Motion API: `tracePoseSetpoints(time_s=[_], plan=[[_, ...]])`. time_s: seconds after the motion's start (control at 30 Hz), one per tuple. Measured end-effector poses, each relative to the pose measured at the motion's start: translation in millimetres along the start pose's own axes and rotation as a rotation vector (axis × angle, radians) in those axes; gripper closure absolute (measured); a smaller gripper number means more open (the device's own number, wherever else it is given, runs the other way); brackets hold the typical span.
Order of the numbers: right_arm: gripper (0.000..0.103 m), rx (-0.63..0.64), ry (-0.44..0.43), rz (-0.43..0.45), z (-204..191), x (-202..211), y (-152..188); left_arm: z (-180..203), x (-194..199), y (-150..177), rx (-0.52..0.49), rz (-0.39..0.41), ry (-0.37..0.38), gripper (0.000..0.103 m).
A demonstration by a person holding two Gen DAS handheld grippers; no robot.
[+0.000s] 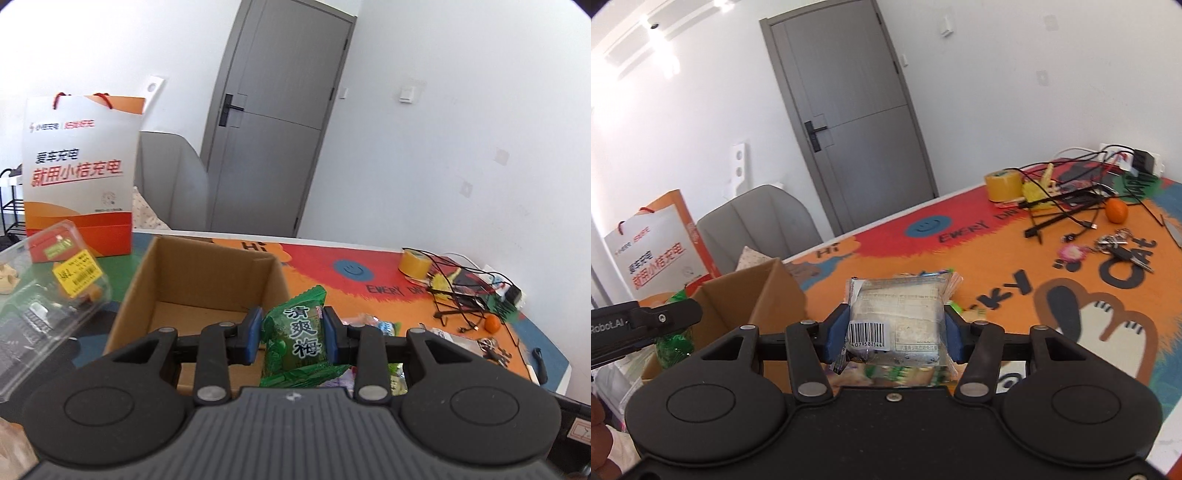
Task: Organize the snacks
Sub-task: 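Carry the green pack and white bread pack with both tools over the cardboard box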
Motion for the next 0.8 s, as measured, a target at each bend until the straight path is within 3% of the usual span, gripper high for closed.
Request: tracePoseSetpoints(time_s=[0.4,0.8], plan=[[0.051,0.028,-0.07,0.015,-42,-8,-7,-40,0,-13,0.042,0.021,-0.063,0.07],[0.051,0.052,-0.131,0.002,-81,-27,-10,-72,-31,-9,0.094,-0.03,-0.108,0.07]])
Point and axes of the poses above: each gripper's, at about its wrist camera, not at the fingertips, and x roughly against the way its jaws point, z to its right, y to its underside, the point moved 7 cm from there along -x, roughly the way its jaws point, and after that the axes turned 1 degree about -x, right-handed, at the moved point
